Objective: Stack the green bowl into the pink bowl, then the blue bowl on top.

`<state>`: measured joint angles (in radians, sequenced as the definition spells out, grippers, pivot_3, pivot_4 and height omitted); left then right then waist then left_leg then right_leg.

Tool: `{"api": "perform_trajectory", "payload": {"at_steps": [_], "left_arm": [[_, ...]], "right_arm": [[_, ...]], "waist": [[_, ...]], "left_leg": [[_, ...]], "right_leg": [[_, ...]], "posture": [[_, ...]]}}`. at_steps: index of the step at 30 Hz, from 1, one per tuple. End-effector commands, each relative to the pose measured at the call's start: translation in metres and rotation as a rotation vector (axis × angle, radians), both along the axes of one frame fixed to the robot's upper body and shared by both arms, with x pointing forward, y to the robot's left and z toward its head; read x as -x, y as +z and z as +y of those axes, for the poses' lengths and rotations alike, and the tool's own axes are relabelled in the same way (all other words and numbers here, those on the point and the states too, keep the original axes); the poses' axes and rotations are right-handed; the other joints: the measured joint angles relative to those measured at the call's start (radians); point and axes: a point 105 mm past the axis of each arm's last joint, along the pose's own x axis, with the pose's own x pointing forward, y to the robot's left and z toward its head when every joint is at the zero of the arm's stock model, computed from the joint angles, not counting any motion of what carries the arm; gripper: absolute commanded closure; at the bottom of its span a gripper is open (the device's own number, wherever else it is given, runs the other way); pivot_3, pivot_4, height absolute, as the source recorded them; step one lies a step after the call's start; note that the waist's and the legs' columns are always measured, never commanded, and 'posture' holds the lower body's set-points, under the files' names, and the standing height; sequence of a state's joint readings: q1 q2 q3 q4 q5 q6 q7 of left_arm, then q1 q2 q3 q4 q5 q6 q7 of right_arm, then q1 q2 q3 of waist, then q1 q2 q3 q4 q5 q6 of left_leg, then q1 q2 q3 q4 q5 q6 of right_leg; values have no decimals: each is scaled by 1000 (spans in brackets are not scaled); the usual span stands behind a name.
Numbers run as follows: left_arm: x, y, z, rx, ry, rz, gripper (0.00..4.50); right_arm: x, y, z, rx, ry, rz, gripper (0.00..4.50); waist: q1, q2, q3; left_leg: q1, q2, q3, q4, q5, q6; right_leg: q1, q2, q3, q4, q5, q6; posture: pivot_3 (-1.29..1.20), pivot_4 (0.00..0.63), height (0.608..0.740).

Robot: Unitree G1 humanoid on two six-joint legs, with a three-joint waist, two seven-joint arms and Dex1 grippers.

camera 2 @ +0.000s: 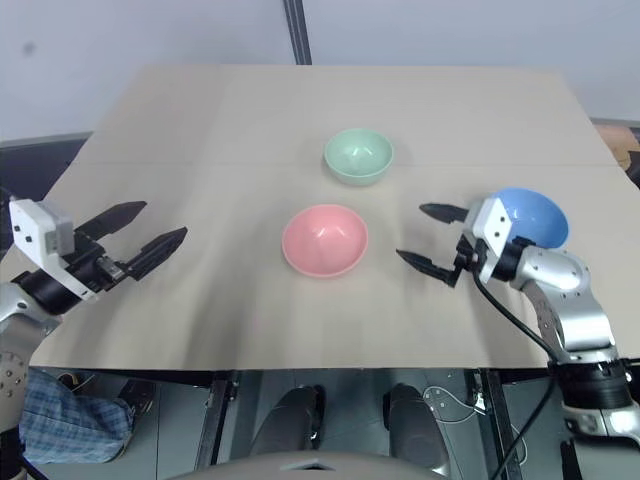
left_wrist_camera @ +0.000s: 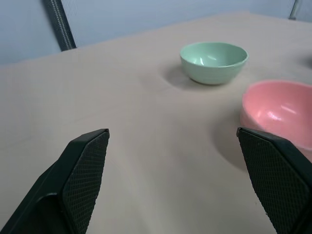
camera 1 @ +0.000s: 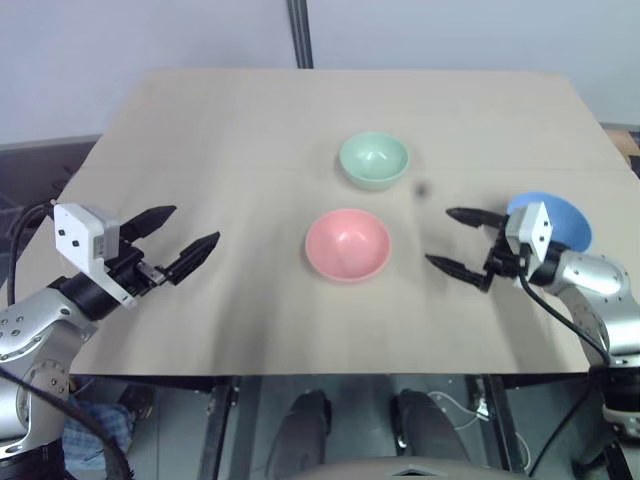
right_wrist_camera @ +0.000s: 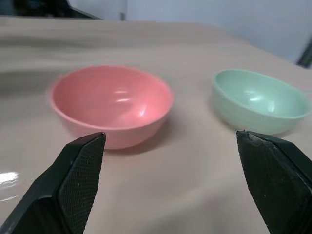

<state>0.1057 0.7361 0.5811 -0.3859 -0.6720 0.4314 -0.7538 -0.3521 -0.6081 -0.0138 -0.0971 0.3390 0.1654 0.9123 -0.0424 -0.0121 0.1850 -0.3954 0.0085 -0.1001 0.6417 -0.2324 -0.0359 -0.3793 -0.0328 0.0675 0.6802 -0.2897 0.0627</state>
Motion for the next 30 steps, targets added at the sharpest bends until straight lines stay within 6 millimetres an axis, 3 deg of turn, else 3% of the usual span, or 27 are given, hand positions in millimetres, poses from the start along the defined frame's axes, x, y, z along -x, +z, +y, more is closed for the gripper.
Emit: {"api": "perform_trajectory", "payload": {"at_steps": [1,5,10,17,21,30], "left_arm": [[7,12,-4,-32,-18,-49,75],[7,10,-8,-31,-43,-38,75],[5,9,-14,-39,-72,-37,75],[7,7,-32,-38,-182,-15,75],[12,2,-49,-39,-292,29,75],[12,1,-57,-51,-351,39,75]], "right_arm": [[-32,15,4,52,-136,-45,0],[-62,30,20,170,-190,-126,0],[-89,33,44,301,-180,-150,0],[-104,27,81,394,-106,-182,0],[-112,37,102,403,-99,-209,0],[-119,34,120,448,-81,-208,0]], "waist": [[-2,0,0],[2,0,0],[1,0,0],[-3,0,0],[-3,1,1],[-16,1,1]], "left_leg": [[0,0,0,0,0,0],[0,0,0,-1,0,0],[-2,-1,0,-3,0,0],[-2,-1,0,-5,0,0],[-2,-1,0,-5,0,0],[-2,-1,1,-6,0,0]], "right_leg": [[0,0,0,0,0,0],[-1,0,0,0,0,0],[-3,-1,0,-1,0,0],[-4,-1,0,-1,0,-1],[-5,-1,0,-1,0,-1],[-6,-1,0,-1,0,-1]], "posture": [[0,150,740],[0,150,740],[0,150,740],[0,150,740],[0,150,740],[0,150,740]]}}
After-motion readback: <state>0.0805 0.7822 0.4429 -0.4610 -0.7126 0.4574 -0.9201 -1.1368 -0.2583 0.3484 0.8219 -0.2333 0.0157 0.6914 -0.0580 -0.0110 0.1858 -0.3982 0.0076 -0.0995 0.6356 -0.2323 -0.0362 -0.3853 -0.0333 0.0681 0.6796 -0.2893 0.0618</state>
